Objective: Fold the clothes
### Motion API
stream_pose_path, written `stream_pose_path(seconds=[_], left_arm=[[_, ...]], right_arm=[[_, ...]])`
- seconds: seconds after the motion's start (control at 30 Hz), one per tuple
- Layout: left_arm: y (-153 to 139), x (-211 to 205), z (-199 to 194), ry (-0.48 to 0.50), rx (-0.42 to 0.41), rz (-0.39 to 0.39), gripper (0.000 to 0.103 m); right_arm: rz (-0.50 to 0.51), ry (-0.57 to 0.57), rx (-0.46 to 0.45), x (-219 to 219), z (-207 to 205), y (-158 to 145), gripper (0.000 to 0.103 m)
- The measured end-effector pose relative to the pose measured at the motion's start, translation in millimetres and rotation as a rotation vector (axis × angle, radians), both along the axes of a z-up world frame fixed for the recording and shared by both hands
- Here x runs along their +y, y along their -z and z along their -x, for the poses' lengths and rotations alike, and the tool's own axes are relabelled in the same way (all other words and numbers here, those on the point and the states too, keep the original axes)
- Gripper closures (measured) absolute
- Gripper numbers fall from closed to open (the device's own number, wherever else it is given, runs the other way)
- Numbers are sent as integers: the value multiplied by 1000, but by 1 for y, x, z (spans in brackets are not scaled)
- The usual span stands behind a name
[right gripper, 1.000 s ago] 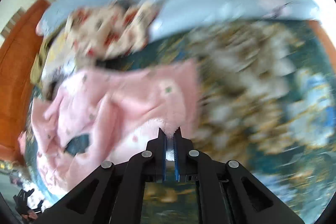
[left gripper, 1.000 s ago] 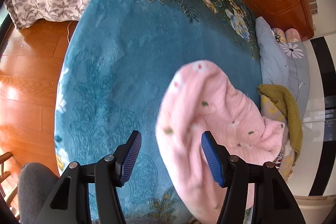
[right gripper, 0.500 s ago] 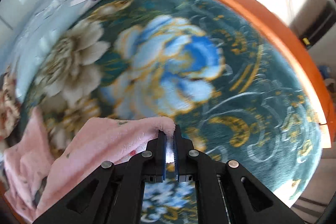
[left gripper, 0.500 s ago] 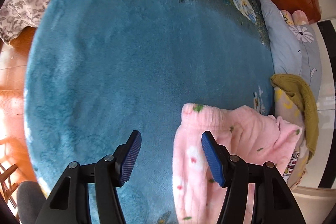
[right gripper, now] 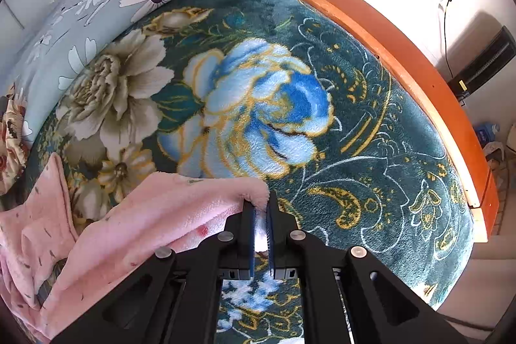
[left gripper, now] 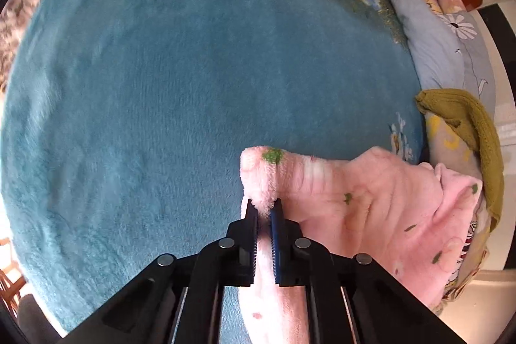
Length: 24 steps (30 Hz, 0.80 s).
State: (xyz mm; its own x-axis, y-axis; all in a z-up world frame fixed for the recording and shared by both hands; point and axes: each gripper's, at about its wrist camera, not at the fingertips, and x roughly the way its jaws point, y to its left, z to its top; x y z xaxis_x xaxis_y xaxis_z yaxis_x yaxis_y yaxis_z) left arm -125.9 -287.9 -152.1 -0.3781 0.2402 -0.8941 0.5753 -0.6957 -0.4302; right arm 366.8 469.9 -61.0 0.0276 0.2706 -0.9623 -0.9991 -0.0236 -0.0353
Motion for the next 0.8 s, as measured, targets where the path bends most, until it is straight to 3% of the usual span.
stream_pose_path(seconds=[0.2, 0.33, 0.37, 0.4, 0.5, 0.57, 0.8], left_arm=[[-52, -24, -10, 34, 101, 141, 98], [-83, -41, -19, 71, 151, 247, 98], [-82, -46, -21, 81, 135, 276, 97], [-63, -52, -22, 85, 62, 298, 97], [-22, -75, -35, -8, -71, 232, 97], [-16, -82, -38, -56, -89, 212, 97], [-28, -83, -26, -70, -120, 220, 94]], right_arm=[[-33, -39, 71, -9, 4, -14, 97], [-66, -129, 99, -29, 2, -25, 97], [-44, -149, 76, -36, -2, -16, 97], [-19, -166, 53, -42, -6, -7, 97], [111, -130, -8, -61, -33, 40, 97], [167, -95, -30, -69, -48, 63, 97], [195, -108, 28, -60, -51, 63, 94]])
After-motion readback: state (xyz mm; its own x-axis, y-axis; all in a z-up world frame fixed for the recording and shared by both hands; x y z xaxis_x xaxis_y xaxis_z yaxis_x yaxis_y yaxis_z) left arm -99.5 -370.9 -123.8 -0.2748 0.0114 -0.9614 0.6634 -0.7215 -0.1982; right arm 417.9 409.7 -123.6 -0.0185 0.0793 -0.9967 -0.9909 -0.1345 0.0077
